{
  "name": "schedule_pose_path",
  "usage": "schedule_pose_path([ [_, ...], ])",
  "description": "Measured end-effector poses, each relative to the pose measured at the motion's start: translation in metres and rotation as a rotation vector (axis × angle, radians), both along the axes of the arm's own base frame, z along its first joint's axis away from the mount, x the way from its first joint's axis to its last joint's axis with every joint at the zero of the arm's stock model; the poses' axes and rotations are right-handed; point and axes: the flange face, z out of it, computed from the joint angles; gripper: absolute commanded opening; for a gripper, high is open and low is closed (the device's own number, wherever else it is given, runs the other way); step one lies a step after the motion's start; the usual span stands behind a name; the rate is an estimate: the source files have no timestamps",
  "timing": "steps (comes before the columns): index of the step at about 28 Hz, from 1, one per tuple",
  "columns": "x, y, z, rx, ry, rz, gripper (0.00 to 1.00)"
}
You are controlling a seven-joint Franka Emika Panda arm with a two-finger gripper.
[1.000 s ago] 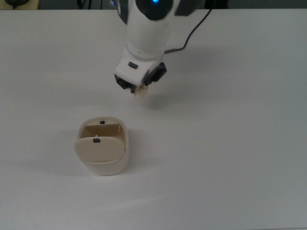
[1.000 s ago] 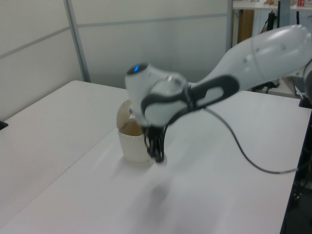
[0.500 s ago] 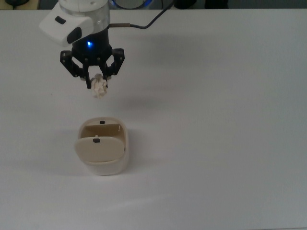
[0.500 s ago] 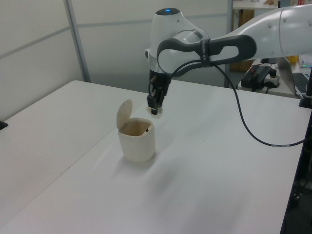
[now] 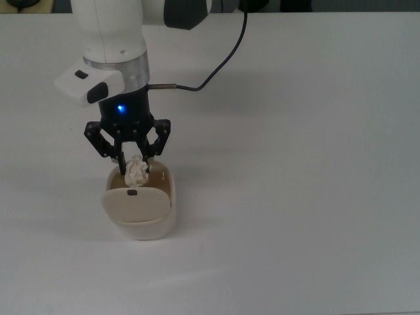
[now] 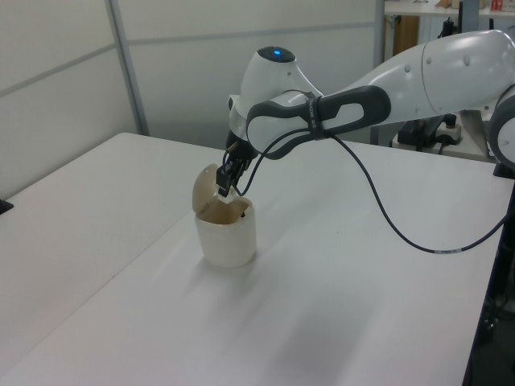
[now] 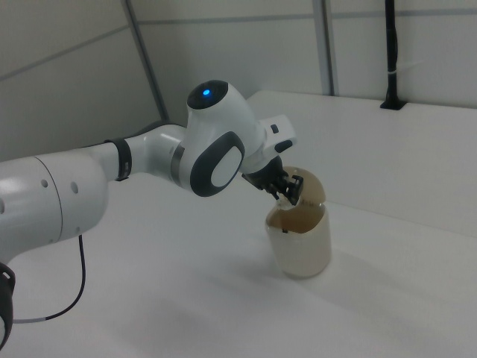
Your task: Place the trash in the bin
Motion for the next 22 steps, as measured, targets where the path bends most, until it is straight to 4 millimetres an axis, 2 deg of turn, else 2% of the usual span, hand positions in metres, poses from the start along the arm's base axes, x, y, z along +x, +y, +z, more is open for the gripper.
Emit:
schedule_pose_path([
  [1,0.0,0.0,0.0,0.001,0.0,-0.001,1.0],
  [13,0.002,0.008,0.005,0.024,-0.009,-0.035,1.0],
  [18,-0.001,0.008,0.017,0.025,-0.003,-0.036,1.0],
  [22,-0.012,0.01,0.034,0.028,0.06,-0.032,1.0],
])
